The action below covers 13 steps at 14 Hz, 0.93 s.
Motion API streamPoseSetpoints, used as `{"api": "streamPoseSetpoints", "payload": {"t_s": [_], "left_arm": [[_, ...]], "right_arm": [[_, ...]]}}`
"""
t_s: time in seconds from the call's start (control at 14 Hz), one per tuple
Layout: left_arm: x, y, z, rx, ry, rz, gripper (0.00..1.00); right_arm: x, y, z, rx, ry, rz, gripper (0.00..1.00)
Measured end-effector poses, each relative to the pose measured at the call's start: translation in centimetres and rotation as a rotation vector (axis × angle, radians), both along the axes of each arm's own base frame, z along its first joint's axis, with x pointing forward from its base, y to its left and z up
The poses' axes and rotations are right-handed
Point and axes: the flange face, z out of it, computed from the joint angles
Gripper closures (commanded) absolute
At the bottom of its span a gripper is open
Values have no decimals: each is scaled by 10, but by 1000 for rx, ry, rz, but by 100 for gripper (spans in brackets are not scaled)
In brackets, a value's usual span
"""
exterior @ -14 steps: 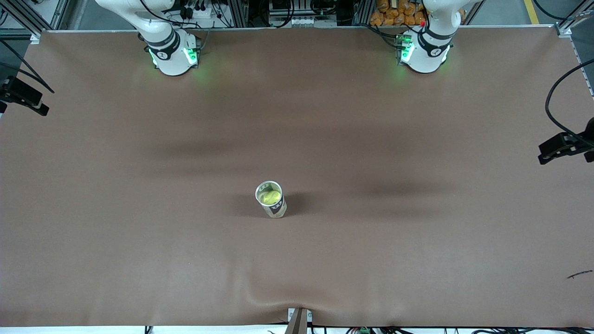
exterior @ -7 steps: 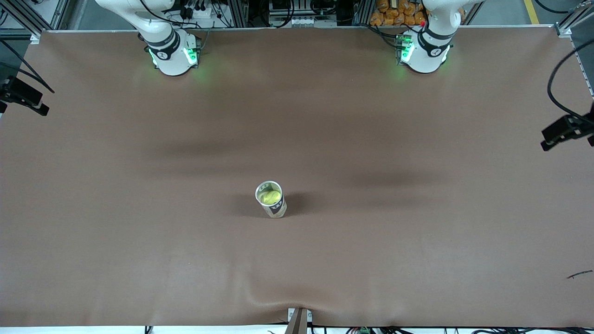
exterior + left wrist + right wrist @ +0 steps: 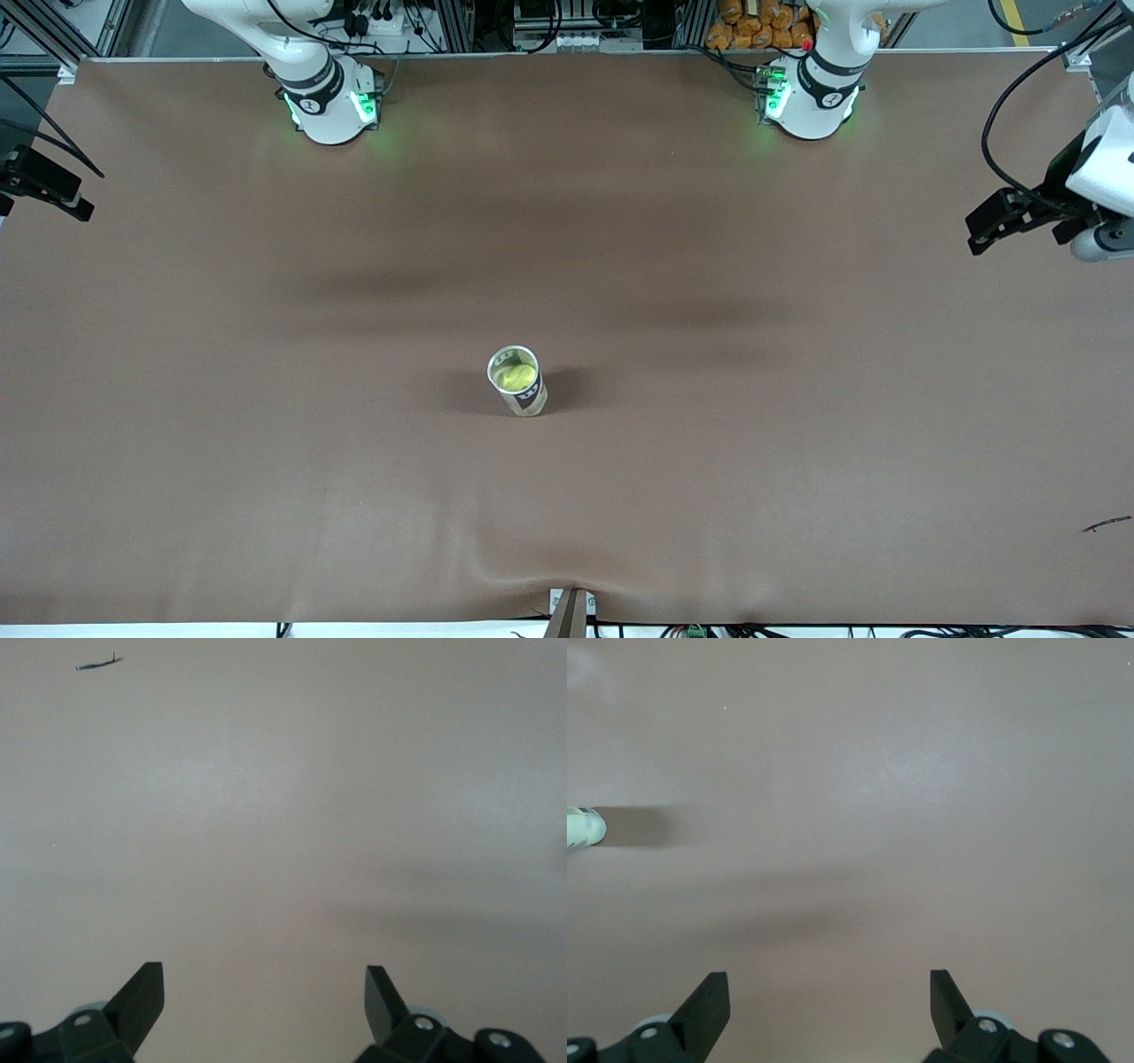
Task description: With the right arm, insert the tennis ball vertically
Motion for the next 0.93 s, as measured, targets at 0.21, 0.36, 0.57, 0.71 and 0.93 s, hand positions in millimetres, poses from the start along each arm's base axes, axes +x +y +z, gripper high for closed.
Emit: {"api": "streamPoseSetpoints", "payload": {"t_s": [0.21, 0.36, 0.57, 0.71, 0.93], "left_arm": [[-15, 2, 1, -34, 5, 10, 0], [-25, 3, 3, -50, 11, -3, 0], [-34, 2, 5, -53, 28, -22, 0], [-34, 1, 6, -54, 28, -25, 0], [-35, -4, 6, -54, 27, -36, 0]], "right_arm": [[0, 0, 0, 0, 0, 0, 0], [0, 0, 0, 0, 1, 0, 0], [0, 0, 0, 0, 2, 0, 0], [0, 0, 0, 0, 3, 0, 0], [0, 0, 0, 0, 3, 0, 0]]}}
